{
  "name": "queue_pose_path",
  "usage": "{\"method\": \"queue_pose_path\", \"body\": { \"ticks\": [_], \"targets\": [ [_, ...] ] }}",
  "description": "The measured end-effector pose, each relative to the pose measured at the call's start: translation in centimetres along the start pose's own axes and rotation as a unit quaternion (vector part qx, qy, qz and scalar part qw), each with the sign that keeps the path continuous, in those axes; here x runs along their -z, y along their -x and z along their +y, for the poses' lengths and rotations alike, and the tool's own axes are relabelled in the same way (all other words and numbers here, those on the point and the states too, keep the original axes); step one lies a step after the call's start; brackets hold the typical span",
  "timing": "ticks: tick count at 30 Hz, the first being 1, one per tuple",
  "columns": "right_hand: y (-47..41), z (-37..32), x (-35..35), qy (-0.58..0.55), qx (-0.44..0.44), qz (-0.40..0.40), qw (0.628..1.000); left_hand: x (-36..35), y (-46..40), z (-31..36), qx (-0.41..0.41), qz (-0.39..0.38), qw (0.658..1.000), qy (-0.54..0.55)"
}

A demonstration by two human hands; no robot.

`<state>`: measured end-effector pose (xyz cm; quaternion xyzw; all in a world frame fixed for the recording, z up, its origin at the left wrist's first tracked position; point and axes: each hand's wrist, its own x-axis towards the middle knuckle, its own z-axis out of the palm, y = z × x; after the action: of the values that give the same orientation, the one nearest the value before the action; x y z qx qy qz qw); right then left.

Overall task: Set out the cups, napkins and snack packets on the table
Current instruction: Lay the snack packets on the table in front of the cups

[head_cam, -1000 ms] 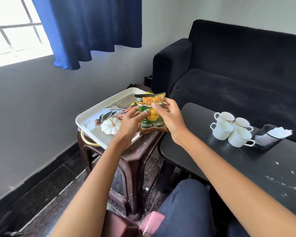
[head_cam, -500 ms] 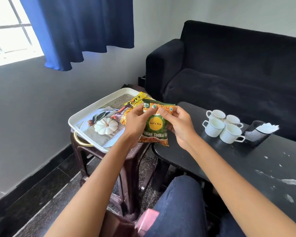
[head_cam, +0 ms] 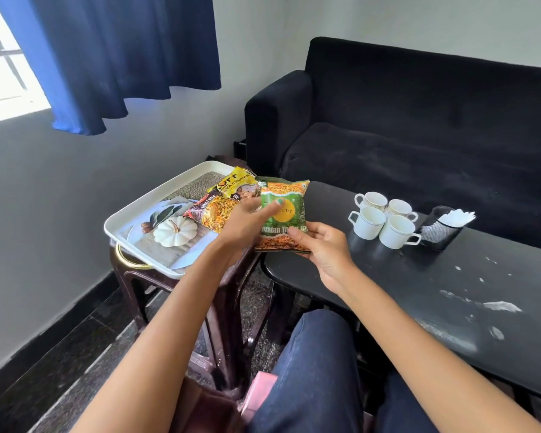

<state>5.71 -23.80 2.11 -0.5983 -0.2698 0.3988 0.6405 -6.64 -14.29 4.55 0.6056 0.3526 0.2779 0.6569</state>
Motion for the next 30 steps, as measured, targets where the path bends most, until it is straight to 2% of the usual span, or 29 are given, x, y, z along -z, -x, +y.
{"method": "queue_pose_path", "body": {
  "ticks": [4, 9, 13, 17, 25, 30],
  "targets": [
    [0.4, 0.3, 1.5, 0.002, 0.004, 0.038, 0.999, -0.8, 0.1, -0.6, 0.054, -0.025, 0.995, -0.075],
    [1.2, 1.4, 3.5, -0.007, -0.007, 0.081, 0.997, -3.1, 0.4, -1.7, 0.029, -0.051, 0.993, -0.104],
    [2.0, 2.5, 5.9, -0.010, -0.053, 0.068, 0.996, -5.0, 0.1, -3.0, 0.045, -0.037, 0.987, -0.151],
    [2.2, 4.0, 7.8, -0.005, -0.096, 0.082, 0.992, -6.8, -0.7, -5.0, 0.080, -0.080, 0.982, -0.150],
    [0.9, 6.3, 10.8, 0.019, -0.115, 0.123, 0.986, -11.3, -3.5, -8.3, 0.081, -0.114, 0.971, -0.193],
    [-0.3, 8.3, 12.5, 0.020, -0.149, 0.093, 0.984, -13.8, -4.9, -10.5, 0.094, -0.144, 0.960, -0.219]
  ]
}}
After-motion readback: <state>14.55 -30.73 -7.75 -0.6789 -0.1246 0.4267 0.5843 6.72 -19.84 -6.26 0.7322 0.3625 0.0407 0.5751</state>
